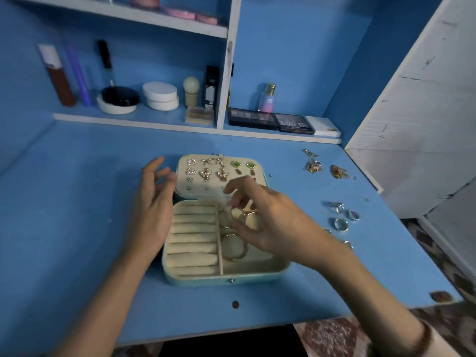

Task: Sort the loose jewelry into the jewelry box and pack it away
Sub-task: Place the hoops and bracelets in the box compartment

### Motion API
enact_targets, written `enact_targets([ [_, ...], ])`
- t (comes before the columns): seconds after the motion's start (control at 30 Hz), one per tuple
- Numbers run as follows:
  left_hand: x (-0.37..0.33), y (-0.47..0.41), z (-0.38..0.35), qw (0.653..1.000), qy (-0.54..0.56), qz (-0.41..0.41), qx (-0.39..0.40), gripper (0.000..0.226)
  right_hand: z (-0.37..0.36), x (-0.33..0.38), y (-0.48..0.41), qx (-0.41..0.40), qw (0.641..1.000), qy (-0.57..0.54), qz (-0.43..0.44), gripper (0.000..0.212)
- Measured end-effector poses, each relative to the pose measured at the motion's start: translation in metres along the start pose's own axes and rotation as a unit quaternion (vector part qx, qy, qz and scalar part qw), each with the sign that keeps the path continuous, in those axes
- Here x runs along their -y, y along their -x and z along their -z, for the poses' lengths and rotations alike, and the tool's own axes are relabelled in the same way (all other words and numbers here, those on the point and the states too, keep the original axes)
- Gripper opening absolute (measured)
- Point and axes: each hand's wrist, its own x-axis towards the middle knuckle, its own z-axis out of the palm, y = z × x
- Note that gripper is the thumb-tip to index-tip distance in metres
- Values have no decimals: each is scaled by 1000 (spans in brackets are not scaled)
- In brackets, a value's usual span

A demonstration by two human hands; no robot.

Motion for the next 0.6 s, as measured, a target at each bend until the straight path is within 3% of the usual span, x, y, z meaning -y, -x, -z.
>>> enact_targets([
  [0.23,-4,1,-2,999,-32,-11,-4,37,-23,-2,-5,-50,981,175,60,55],
  [0.4,-2,-1,-2,999,-33,-9,-2,37,-26,3,-4,-23,989,134,54,61],
  [0.6,0,0,-1,999,-40,-6,-5,36,-25,3,-5,-31,999,38,18,50],
])
